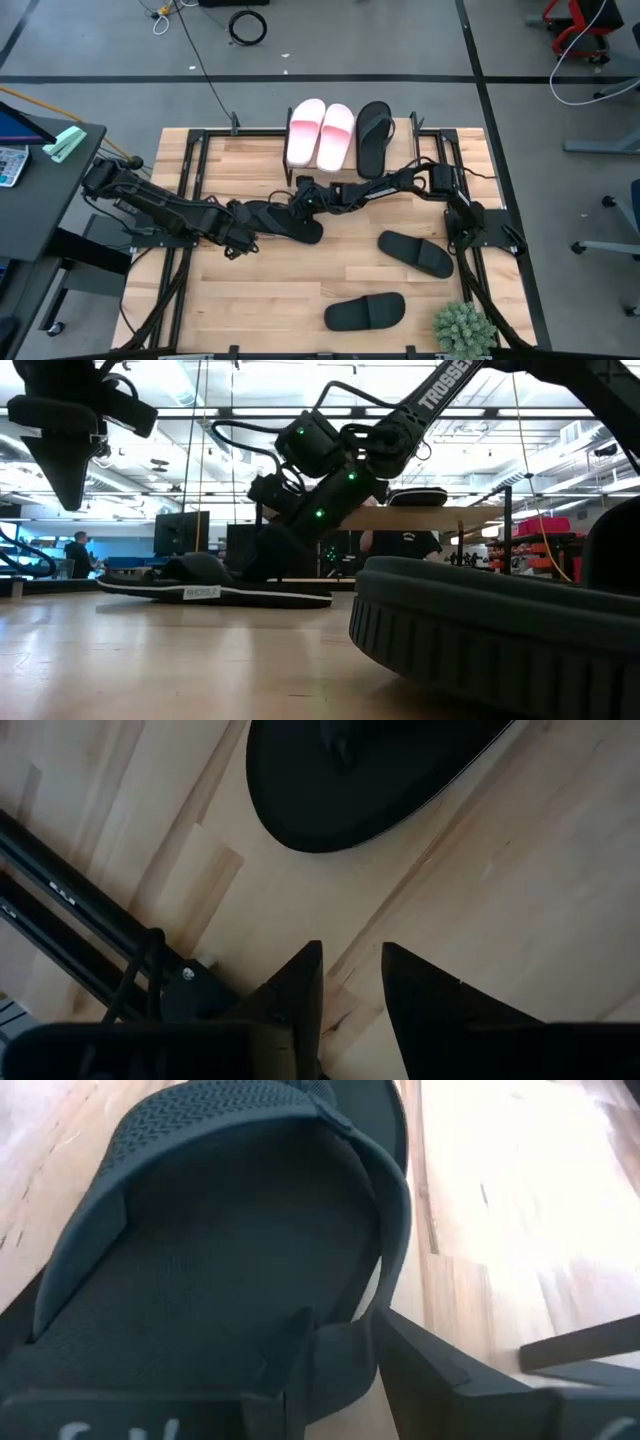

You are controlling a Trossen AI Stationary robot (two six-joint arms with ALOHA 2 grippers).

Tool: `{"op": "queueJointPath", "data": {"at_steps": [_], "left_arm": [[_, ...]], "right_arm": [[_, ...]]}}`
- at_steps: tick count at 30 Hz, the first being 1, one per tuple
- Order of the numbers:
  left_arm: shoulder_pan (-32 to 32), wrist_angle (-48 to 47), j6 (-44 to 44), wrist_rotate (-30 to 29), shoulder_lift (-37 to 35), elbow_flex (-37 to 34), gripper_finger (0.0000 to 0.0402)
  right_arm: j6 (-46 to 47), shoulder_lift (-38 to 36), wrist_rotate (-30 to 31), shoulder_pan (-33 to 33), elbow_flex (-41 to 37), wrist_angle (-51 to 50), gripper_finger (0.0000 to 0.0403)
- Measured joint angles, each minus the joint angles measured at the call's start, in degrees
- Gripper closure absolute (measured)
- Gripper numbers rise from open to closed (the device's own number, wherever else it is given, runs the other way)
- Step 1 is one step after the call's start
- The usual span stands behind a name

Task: Pick and place slides into the shelf
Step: Put the black slipper on the shelf

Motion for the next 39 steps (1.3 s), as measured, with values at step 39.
{"op": "queueJointPath", "data": {"at_steps": [39], "left_arm": [[0.00,-0.25,0.36,-0.04,0.02,0.00,0.0304]], "right_arm": [[6.63,-10.38,9.94,10.00,-0.22,-11.49,0.0401]]}}
